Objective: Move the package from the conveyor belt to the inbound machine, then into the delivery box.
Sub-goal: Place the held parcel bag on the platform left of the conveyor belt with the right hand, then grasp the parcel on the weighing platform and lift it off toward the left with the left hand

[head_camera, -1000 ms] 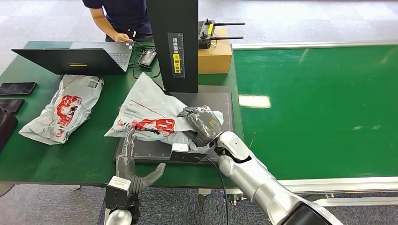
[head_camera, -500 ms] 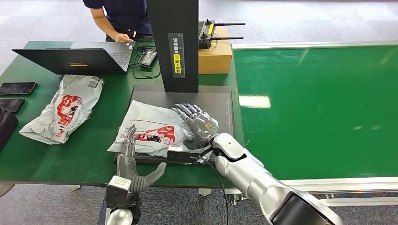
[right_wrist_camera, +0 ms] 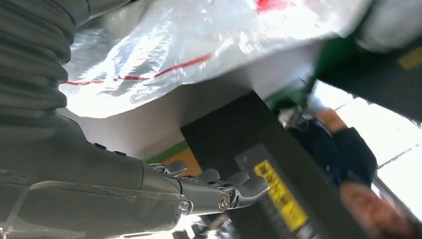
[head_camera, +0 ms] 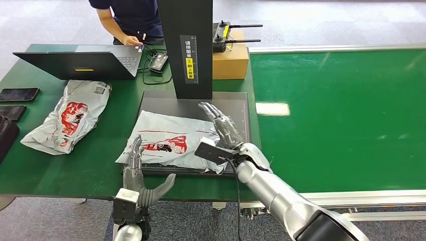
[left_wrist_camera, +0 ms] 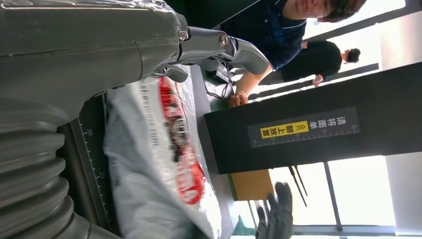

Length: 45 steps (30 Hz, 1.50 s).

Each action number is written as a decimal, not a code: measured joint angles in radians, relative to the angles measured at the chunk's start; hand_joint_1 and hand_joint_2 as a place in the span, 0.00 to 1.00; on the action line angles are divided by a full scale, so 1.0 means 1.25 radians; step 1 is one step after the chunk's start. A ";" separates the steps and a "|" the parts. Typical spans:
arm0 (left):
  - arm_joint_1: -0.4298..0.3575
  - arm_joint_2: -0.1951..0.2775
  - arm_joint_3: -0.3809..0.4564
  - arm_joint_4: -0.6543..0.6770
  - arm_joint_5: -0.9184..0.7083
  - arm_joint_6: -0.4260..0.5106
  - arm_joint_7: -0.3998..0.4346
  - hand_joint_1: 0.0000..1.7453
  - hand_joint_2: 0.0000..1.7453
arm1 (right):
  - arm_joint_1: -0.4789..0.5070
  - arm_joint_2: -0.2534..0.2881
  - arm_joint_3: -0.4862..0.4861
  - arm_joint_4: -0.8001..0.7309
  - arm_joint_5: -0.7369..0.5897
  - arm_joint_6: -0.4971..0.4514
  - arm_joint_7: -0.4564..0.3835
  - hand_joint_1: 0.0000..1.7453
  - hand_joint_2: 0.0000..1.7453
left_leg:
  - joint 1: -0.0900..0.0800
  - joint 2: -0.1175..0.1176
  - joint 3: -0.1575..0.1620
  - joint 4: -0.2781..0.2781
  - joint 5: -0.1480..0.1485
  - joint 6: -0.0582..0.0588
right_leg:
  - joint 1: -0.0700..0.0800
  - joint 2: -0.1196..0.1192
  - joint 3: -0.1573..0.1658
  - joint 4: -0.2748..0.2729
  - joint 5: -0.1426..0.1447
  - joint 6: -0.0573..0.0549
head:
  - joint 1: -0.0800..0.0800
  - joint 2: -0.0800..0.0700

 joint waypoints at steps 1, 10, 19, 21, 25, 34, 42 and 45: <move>0.001 0.000 0.000 0.000 0.000 0.002 0.000 0.00 1.00 | 0.017 -0.008 -0.021 -0.026 -0.049 0.022 -0.016 0.00 1.00 | 0.000 0.000 0.000 0.000 0.000 0.000 | 0.000 0.000 0.000 0.000 0.000 0.000 | 0.000 0.000; 0.010 0.009 0.001 0.001 0.008 0.020 0.000 0.00 1.00 | 0.174 -0.068 -0.158 -0.250 -0.271 0.153 -0.087 0.00 1.00 | 0.000 0.000 -0.001 0.000 0.000 0.000 | 0.000 0.000 -0.001 0.000 0.000 0.000 | 0.000 0.000; 0.010 0.014 0.006 0.000 -0.037 0.025 0.001 0.00 1.00 | 0.369 -0.095 -0.253 -0.492 -0.318 0.138 -0.105 0.00 1.00 | 0.000 0.000 -0.001 0.000 -0.001 0.000 | 0.000 0.000 0.000 0.000 -0.001 -0.001 | 0.000 0.000; 0.011 0.015 0.009 -0.005 -0.056 0.027 0.006 0.00 1.00 | 0.408 -0.097 -0.276 -0.537 -0.326 0.132 -0.115 0.00 1.00 | 0.000 0.000 -0.001 0.000 -0.001 0.000 | 0.000 0.000 0.000 0.000 -0.001 -0.001 | 0.000 0.000; 0.016 0.020 0.021 -0.032 -0.099 0.028 0.027 0.00 1.00 | 0.483 -0.092 -0.327 -0.631 -0.325 0.098 -0.130 0.00 1.00 | 0.000 0.000 -0.001 0.000 -0.001 0.000 | 0.000 -0.001 0.000 0.000 -0.001 -0.001 | 0.000 0.000; 0.012 0.032 0.048 -0.101 -0.258 -0.003 0.084 0.00 1.00 | 0.582 -0.056 -0.380 -0.761 -0.257 0.071 -0.133 0.00 1.00 | 0.000 0.000 0.000 0.000 -0.001 0.000 | 0.000 0.000 0.000 0.000 -0.001 -0.001 | 0.000 0.000; -0.055 0.061 0.028 -0.120 -0.423 -0.044 0.161 0.00 1.00 | 0.610 -0.037 -0.380 -0.788 -0.221 0.052 -0.133 0.00 1.00 | 0.000 0.000 0.000 0.000 0.000 0.000 | 0.000 0.000 0.000 0.000 -0.001 -0.001 | 0.000 0.000; -0.104 0.078 0.007 -0.102 -0.440 -0.076 0.184 0.00 1.00 | 0.613 -0.029 -0.383 -0.786 -0.224 0.067 -0.133 0.00 1.00 | 0.000 0.000 0.001 0.000 0.000 0.000 | 0.000 0.000 0.001 0.000 -0.001 -0.001 | 0.000 0.000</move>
